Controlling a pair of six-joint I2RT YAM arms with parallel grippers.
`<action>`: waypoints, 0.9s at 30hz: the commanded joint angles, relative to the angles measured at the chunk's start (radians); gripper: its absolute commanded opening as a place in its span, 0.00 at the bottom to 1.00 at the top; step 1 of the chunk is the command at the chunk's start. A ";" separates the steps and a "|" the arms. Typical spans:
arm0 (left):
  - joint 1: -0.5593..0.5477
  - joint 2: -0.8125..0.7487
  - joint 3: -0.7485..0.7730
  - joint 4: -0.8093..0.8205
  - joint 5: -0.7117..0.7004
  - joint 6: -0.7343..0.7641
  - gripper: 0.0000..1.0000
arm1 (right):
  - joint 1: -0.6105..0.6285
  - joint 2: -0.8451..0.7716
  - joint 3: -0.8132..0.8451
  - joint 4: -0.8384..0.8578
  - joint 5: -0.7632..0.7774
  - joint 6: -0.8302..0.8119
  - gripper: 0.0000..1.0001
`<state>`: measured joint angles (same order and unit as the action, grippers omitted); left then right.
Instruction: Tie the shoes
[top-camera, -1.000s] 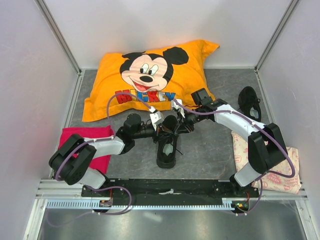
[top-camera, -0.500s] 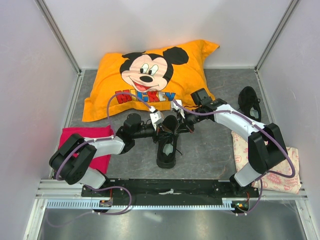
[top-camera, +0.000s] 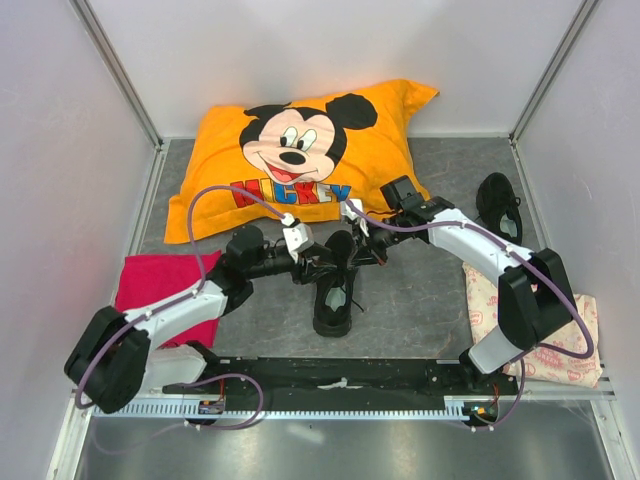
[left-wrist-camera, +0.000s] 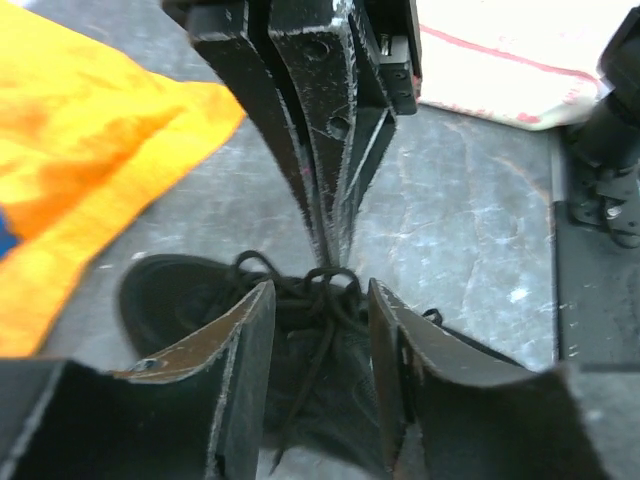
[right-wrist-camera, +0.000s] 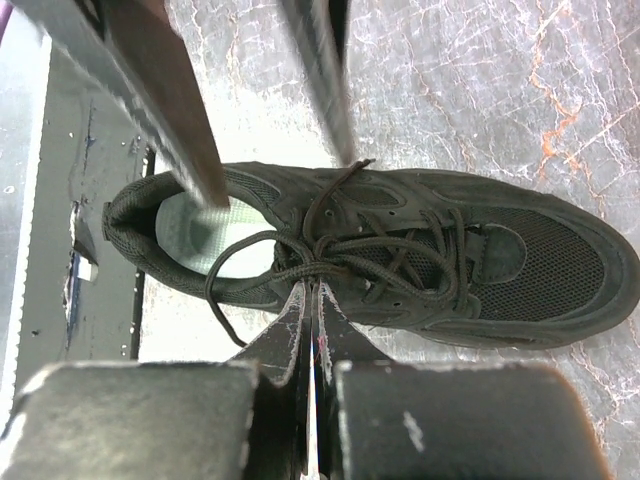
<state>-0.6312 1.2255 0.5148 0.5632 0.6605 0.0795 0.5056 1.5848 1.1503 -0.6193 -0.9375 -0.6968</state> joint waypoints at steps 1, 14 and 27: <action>0.044 -0.075 -0.019 -0.159 -0.016 0.182 0.53 | 0.014 -0.032 0.055 0.024 -0.030 0.014 0.00; 0.208 0.006 0.126 -0.364 0.281 0.530 0.72 | 0.059 -0.045 0.060 0.044 -0.017 0.000 0.00; 0.205 0.091 0.224 -0.430 0.412 0.603 0.73 | 0.085 -0.048 0.065 0.035 -0.012 -0.017 0.00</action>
<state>-0.4267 1.2926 0.6708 0.1768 1.0325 0.5659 0.5735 1.5681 1.1706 -0.5987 -0.9272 -0.6853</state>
